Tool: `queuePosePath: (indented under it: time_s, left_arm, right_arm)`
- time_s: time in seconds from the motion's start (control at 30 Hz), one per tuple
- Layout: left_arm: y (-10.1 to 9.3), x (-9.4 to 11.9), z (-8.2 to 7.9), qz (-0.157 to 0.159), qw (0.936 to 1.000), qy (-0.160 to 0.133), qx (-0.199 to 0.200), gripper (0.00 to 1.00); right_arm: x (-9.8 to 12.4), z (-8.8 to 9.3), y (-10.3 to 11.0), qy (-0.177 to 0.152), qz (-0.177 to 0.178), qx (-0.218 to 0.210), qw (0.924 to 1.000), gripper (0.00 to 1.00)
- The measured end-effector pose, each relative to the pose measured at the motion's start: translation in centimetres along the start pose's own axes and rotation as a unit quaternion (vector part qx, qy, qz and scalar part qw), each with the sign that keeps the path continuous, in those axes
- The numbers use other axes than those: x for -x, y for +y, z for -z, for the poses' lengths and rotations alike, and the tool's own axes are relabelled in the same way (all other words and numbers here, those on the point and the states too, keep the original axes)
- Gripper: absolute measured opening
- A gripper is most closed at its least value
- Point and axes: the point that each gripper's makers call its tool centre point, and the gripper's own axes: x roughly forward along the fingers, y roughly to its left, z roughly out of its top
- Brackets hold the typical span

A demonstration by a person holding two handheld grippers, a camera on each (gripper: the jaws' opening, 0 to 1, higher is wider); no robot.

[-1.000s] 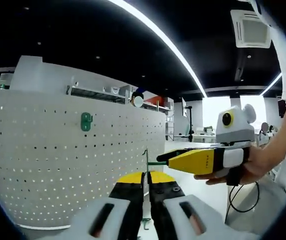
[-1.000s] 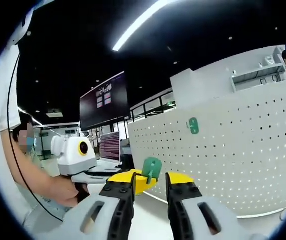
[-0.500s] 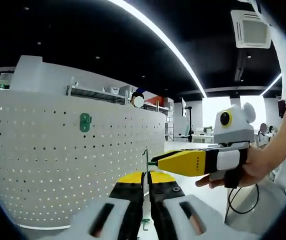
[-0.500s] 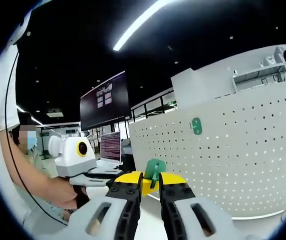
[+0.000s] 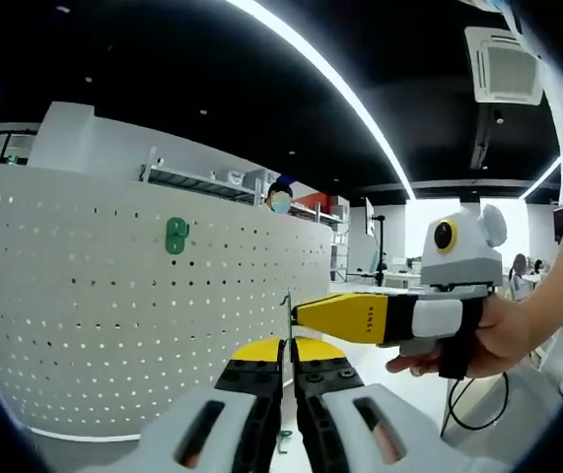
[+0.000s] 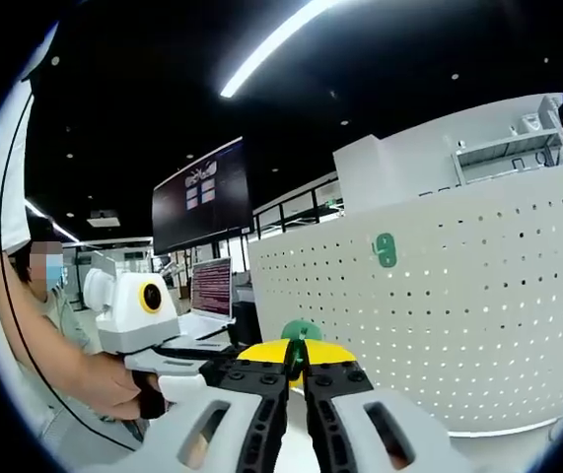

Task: Insert the hook assembly into the mounting plate slot until the hook locks in place.

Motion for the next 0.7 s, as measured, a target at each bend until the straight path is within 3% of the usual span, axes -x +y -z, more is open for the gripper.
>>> queuePosePath:
  time_s: [0.7]
  left_arm:
    - [0.09,0.09,0.04,-0.009,0.9999,-0.001,0.005,0.02]
  right_arm:
    - [-0.12,0.34,0.27,0.007,0.007,0.011,0.9999,0.02]
